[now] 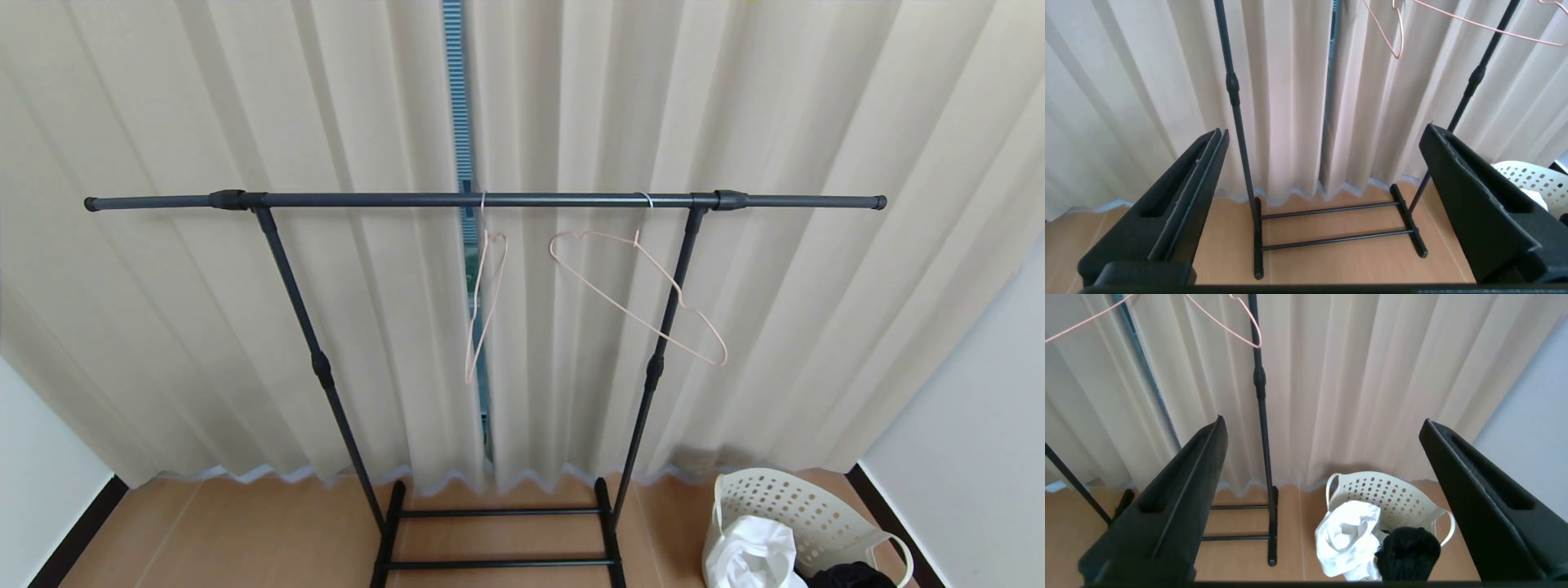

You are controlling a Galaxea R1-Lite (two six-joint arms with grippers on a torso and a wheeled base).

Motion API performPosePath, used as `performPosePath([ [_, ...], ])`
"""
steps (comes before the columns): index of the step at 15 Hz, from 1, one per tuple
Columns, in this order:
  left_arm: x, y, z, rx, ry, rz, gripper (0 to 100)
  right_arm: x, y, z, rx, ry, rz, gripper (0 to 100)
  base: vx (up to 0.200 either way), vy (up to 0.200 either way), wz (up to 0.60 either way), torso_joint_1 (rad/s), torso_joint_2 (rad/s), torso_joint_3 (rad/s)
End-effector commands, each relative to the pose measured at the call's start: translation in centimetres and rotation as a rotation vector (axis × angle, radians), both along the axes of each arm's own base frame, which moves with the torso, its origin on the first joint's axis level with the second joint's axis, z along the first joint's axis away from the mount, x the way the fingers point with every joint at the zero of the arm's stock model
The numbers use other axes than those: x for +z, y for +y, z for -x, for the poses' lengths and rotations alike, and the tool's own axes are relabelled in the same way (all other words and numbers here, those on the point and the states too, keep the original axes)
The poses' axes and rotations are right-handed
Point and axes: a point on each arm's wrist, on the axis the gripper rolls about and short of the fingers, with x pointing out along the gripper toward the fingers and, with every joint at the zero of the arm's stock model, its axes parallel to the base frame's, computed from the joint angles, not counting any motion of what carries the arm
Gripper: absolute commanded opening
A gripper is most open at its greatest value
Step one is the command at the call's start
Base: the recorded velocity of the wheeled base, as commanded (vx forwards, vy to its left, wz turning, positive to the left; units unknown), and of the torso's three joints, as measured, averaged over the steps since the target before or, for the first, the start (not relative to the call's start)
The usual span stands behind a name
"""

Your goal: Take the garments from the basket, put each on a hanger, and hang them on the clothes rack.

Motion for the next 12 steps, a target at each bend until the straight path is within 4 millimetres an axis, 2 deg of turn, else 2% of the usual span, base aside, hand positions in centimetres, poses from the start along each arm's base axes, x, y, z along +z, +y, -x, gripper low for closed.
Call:
performPosePath([
  [1,0.0,0.0,-0.01,-0.002,0.001,-0.001,100,0.01,0.0,-0.01,-0.001,0.001,-0.002,100,0.0,0.0,0.0,0.0,0.0,0.0],
  [12,0.0,0.0,-0.01,-0.003,0.001,-0.001,100,0.05,0.01,0.0,0.004,0.0,0.003,100,0.0,0.0,0.0,0.0,0.0,0.0],
])
